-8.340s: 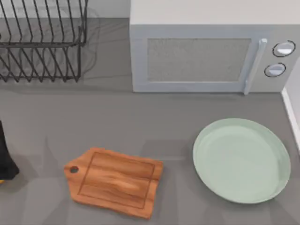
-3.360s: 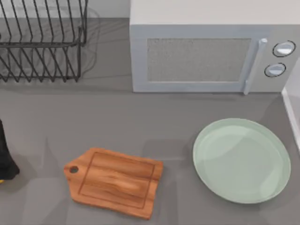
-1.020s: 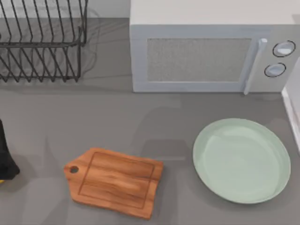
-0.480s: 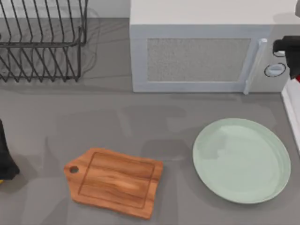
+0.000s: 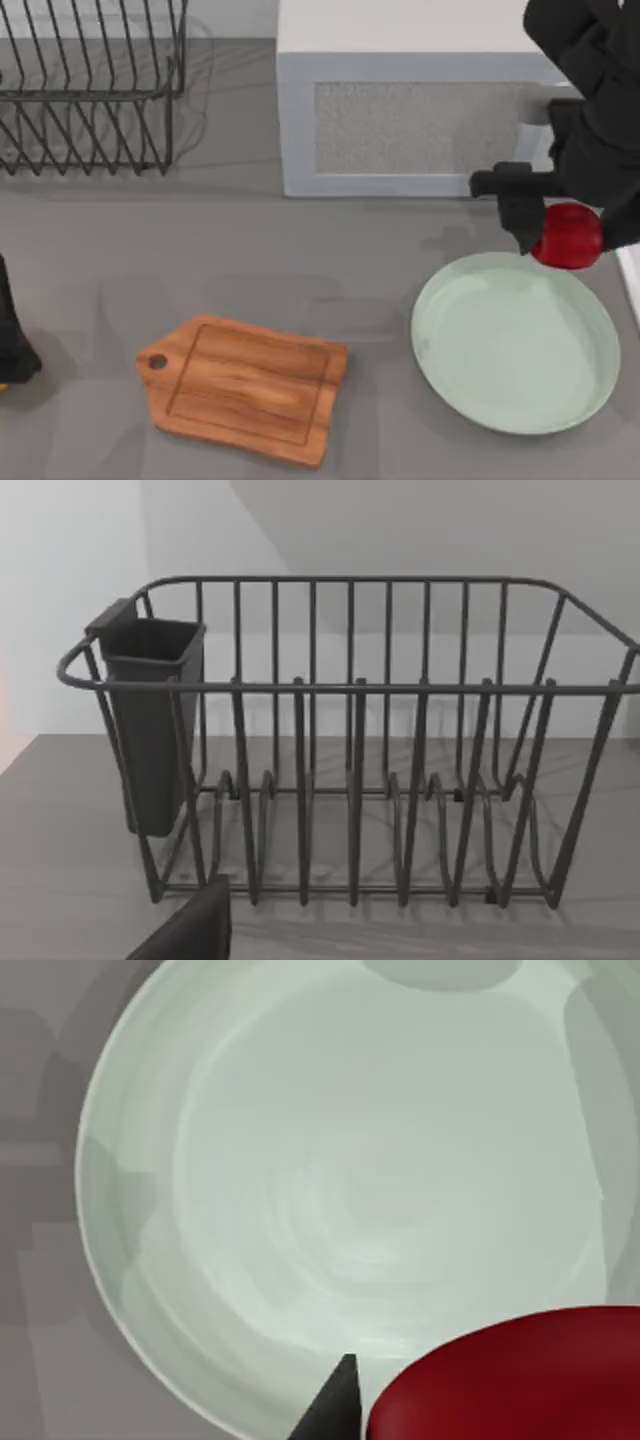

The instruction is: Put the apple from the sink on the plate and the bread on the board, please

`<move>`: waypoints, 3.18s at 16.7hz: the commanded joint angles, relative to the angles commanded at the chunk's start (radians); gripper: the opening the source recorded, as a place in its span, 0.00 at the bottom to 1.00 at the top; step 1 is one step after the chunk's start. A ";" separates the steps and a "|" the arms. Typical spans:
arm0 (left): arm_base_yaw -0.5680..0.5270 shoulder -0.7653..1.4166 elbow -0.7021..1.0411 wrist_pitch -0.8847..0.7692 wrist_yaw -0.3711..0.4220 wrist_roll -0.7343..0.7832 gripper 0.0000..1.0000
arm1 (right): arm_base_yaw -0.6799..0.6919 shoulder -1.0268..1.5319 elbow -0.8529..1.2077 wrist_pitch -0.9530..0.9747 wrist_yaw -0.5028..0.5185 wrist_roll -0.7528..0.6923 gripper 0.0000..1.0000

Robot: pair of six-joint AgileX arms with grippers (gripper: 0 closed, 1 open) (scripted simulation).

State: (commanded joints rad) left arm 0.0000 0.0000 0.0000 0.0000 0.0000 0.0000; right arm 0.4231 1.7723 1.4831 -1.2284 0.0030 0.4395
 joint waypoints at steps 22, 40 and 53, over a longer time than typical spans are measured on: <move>0.000 0.000 0.000 0.000 0.000 0.000 1.00 | 0.047 0.027 -0.036 0.009 -0.003 0.044 1.00; 0.000 0.000 0.000 0.000 0.000 0.000 1.00 | -0.065 -0.380 -0.374 0.296 -0.003 -0.070 1.00; 0.000 0.000 0.000 0.000 0.000 0.000 1.00 | -0.371 -1.619 -1.334 1.093 -0.003 -0.385 1.00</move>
State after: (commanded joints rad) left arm 0.0000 0.0000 0.0000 0.0000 0.0000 0.0000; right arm 0.0524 0.1534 0.1487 -0.1357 0.0000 0.0541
